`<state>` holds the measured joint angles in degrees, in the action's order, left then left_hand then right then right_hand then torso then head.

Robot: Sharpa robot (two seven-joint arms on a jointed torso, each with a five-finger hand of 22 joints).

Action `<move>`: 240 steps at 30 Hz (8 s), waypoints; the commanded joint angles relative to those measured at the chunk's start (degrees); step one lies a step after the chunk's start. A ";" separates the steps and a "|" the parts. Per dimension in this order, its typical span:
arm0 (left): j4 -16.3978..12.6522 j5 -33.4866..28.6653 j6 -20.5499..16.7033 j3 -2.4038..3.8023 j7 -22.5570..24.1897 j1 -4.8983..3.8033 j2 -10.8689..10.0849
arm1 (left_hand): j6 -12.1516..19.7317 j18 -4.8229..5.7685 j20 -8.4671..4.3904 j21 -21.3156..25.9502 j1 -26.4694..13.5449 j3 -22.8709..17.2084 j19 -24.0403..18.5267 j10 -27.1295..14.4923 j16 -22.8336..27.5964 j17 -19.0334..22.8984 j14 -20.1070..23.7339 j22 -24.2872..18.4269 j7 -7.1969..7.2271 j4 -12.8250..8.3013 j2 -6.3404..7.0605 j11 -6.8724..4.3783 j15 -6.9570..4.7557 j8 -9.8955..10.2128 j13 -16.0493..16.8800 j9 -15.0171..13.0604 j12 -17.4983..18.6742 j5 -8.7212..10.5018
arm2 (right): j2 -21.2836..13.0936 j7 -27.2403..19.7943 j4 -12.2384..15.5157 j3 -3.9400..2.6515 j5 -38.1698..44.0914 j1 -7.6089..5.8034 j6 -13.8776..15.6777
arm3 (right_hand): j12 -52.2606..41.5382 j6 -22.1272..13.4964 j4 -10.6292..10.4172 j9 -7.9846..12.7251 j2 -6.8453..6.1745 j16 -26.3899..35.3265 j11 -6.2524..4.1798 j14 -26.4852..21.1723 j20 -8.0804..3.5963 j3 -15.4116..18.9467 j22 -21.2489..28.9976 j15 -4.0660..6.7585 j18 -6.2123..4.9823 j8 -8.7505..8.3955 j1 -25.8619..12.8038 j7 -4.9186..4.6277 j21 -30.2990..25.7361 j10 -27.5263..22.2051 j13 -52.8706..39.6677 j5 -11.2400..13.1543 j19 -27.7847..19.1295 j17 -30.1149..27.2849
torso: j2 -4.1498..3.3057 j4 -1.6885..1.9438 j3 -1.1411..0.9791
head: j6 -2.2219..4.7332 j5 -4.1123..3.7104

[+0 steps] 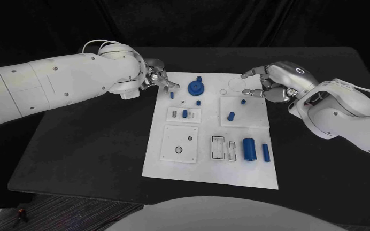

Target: Assemble the parts on the task board

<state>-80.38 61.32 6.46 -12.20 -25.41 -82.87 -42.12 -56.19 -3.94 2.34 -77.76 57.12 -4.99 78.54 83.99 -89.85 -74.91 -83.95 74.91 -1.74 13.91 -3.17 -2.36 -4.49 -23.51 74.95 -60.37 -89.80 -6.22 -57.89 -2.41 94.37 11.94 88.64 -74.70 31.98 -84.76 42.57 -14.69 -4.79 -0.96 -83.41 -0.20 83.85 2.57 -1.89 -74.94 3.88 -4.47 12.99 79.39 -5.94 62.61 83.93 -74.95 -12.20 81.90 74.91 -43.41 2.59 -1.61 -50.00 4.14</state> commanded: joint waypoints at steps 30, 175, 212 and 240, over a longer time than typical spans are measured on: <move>-0.13 0.09 2.67 0.03 -0.12 0.58 0.59 | -0.45 -0.19 0.04 0.67 1.60 0.59 -0.58 6.01 -0.15 -15.09 -6.05 4.92 -0.07 0.05 -0.47 0.56 0.36 1.10 15.05 0.23 -0.20 -3.25 | 0.11 0.17 0.03 -0.03 0.08 0.28 -0.50 | 0.45 0.23 0.06 0.10 0.71 0.45 0.53 4.23 0.16 0.36 -8.11 -0.41 -0.72 0.12 -0.10 -0.16 -0.45 -0.14 -7.67 -0.42 -0.04 7.72 | -0.11 0.19 0.10 | 0.00 0.03; -11.80 -5.64 3.07 0.02 -3.59 1.23 -4.95 | -1.21 -0.42 -0.40 3.02 3.62 -22.42 -0.69 6.01 -0.15 -15.09 -6.05 6.07 0.26 -10.36 4.20 0.10 -0.09 3.84 15.05 -1.02 -0.20 -18.72 | 0.23 1.33 -0.40 -0.03 0.08 0.75 -1.75 | 1.59 0.11 0.93 0.58 1.14 2.61 0.58 3.60 0.33 0.13 -7.28 -0.52 -1.29 -0.50 0.87 -0.15 -3.78 -1.14 -6.22 -1.58 -0.96 5.56 | -0.20 0.17 0.23 | 0.00 0.91; -11.57 -5.65 4.29 0.01 -3.20 2.99 -4.63 | -1.02 -0.49 -0.37 3.35 3.51 -22.93 -0.93 5.91 -0.15 -15.09 -6.05 5.95 0.18 -10.50 3.97 0.16 -0.04 3.97 14.93 -1.05 -0.08 -18.63 | 0.16 1.52 -0.46 -0.03 0.08 0.90 -1.79 | 1.59 0.11 0.93 0.58 1.14 2.61 0.58 3.60 0.33 0.13 -7.28 -0.52 -1.29 -0.50 0.87 -0.15 -3.78 -1.14 -6.22 -1.58 -0.96 5.56 | -0.02 0.10 0.14 | 0.00 0.98; -11.38 -5.65 6.01 0.01 -3.62 3.14 -4.71 | -0.76 -0.55 -0.16 3.89 2.42 -23.48 -1.25 5.55 -0.15 -15.09 -6.05 5.95 -0.04 -10.89 4.06 0.38 0.19 4.21 14.49 -1.23 0.35 -15.39 | 0.24 1.70 -0.75 -0.03 0.08 1.36 -1.93 | 1.66 0.03 1.00 0.65 1.19 2.70 0.55 3.58 0.31 0.15 -7.24 -0.48 -1.31 -0.64 0.88 -0.13 -3.96 -1.17 -6.13 -1.79 -0.99 5.48 | -0.11 0.15 0.10 | 0.00 1.14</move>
<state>-91.85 56.00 10.81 -11.97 -29.12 -80.07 -46.95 -56.99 -3.94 2.24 -74.22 60.15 -27.63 77.62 83.93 -89.85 -74.91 -83.95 74.92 -2.16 3.46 0.75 -2.01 -4.49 -19.62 74.95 -61.67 -89.80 -22.26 -57.64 -1.66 93.60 11.94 88.58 -73.51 30.22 -83.49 42.77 -13.90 -4.23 -0.02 -80.98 0.22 84.00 2.78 -1.74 -74.91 3.72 -4.95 12.74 79.91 -6.14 58.91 83.10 -75.04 -13.71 81.28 74.91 -43.52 2.75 -1.53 -50.00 5.27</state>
